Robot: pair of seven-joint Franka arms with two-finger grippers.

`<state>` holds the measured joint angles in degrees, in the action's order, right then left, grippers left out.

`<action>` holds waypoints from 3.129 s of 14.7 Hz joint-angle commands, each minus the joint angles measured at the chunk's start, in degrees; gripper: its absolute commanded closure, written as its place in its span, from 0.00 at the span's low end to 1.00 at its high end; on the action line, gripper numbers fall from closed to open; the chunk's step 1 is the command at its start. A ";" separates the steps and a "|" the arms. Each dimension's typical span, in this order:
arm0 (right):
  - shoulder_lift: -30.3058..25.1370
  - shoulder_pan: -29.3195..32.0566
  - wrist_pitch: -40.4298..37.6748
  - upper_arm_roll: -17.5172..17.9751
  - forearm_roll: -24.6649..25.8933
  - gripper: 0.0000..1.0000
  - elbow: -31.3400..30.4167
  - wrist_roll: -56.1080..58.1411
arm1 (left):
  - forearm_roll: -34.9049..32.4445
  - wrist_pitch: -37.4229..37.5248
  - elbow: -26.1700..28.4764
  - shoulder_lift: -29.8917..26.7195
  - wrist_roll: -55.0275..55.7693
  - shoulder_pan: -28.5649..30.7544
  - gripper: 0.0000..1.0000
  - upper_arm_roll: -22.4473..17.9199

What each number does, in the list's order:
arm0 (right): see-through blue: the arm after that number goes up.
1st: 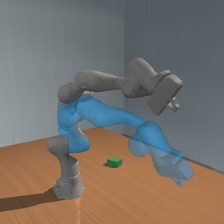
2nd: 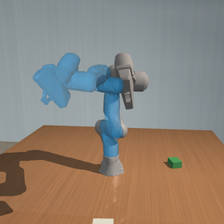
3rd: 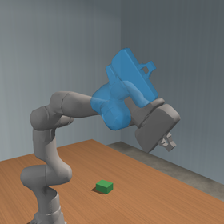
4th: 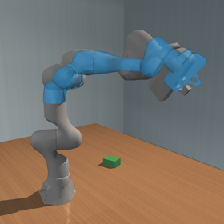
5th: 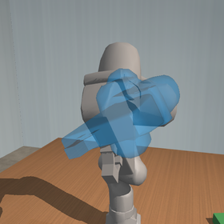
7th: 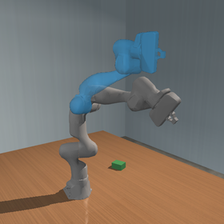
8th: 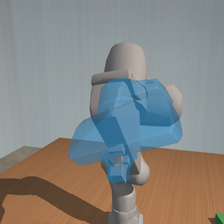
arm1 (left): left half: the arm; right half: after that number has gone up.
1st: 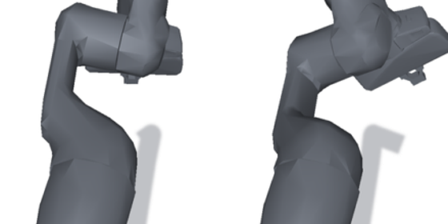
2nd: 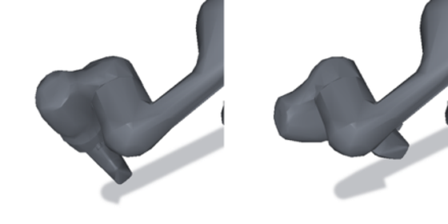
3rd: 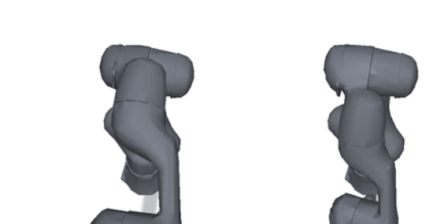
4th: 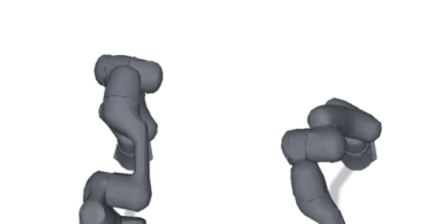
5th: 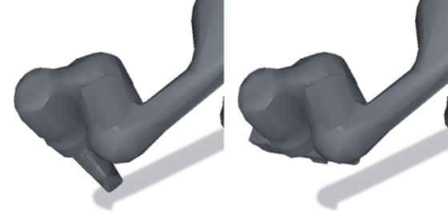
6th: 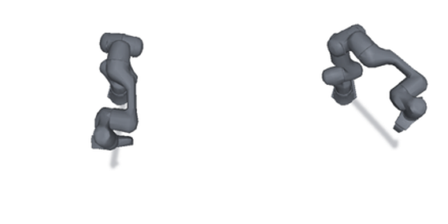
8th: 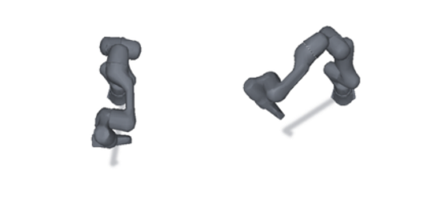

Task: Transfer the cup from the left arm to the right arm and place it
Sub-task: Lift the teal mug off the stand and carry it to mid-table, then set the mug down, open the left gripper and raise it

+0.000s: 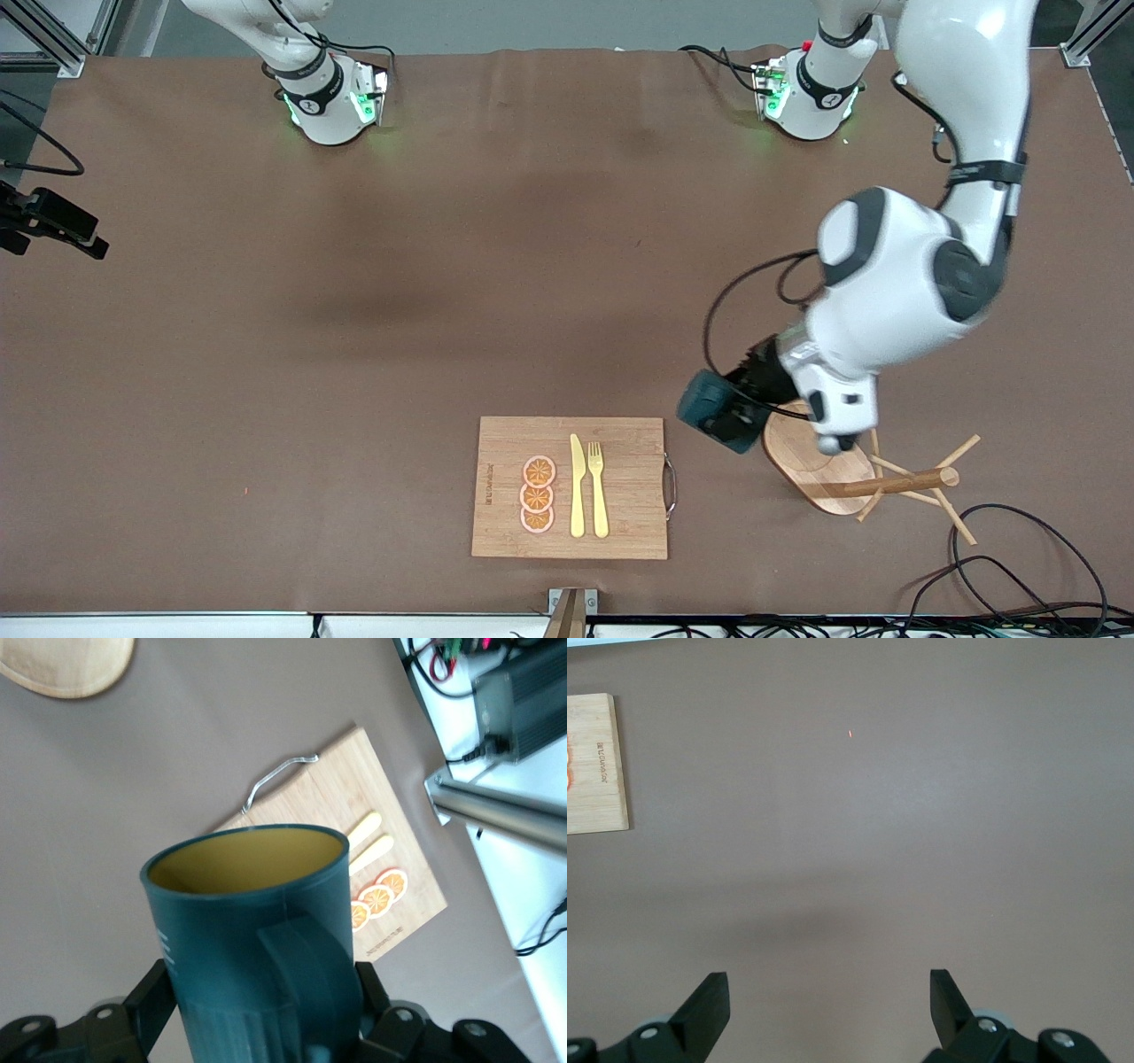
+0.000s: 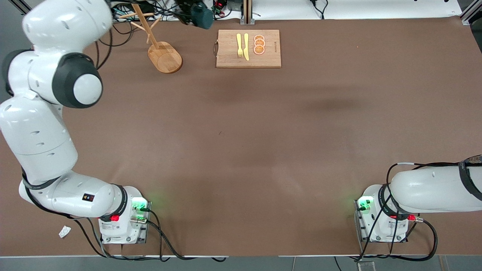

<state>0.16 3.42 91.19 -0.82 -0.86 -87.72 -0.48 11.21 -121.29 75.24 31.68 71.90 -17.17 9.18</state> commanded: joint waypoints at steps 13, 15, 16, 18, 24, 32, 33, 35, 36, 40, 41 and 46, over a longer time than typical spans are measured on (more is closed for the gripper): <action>-0.87 1.76 -0.04 0.91 0.51 0.00 -0.70 1.62 | -42.11 -3.43 0.87 7.86 24.75 -27.90 0.23 -1.36; -0.87 2.20 -0.04 0.91 0.42 0.00 -0.70 1.80 | -51.68 -3.26 1.05 9.96 30.72 -30.71 0.23 -1.19; -0.87 2.20 -0.04 0.91 0.42 0.00 -0.70 1.80 | -55.47 -3.25 1.05 11.46 34.50 -32.47 0.23 -1.18; -0.87 2.20 -0.13 0.91 0.42 0.00 -0.70 1.80 | -60.14 -3.25 1.05 13.92 41.09 -35.29 0.23 -1.36; -0.87 2.82 -0.66 0.91 0.77 0.00 -0.61 1.54 | -76.13 3.41 2.01 18.59 53.25 -41.00 0.22 -1.27; -0.78 2.73 -1.98 1.18 -1.07 0.00 -0.61 3.20 | -88.29 12.47 2.37 24.74 58.00 -45.49 0.17 -1.27; -0.78 2.73 -2.07 1.09 -1.07 0.00 -0.61 3.29 | -88.81 12.83 2.54 25.18 58.00 -46.02 0.11 -1.27; -0.78 2.82 -2.15 1.09 -1.07 0.00 -0.70 3.29 | -89.87 12.92 2.63 25.97 58.09 -46.46 0.01 -1.19; -0.78 2.82 -2.15 1.09 -0.99 0.00 -0.70 3.38 | -89.70 12.92 2.63 25.89 58.26 -46.46 0.00 -1.10; -0.78 2.82 -2.24 1.00 -0.99 0.00 -0.70 3.29 | -87.25 13.70 2.46 24.92 58.44 -48.82 0.00 -0.57; -0.78 2.90 -2.24 1.00 -0.99 0.00 -0.70 3.29 | -85.06 15.10 2.37 24.22 58.35 -49.88 0.00 -0.57; -0.69 2.82 -2.33 1.00 -0.90 0.00 -0.70 3.29 | -78.90 22.39 2.28 20.71 56.26 -52.61 0.00 1.27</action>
<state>0.16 5.01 89.12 -0.54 -1.11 -87.74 1.83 -70.03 -102.03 76.98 55.07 129.83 -69.51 9.38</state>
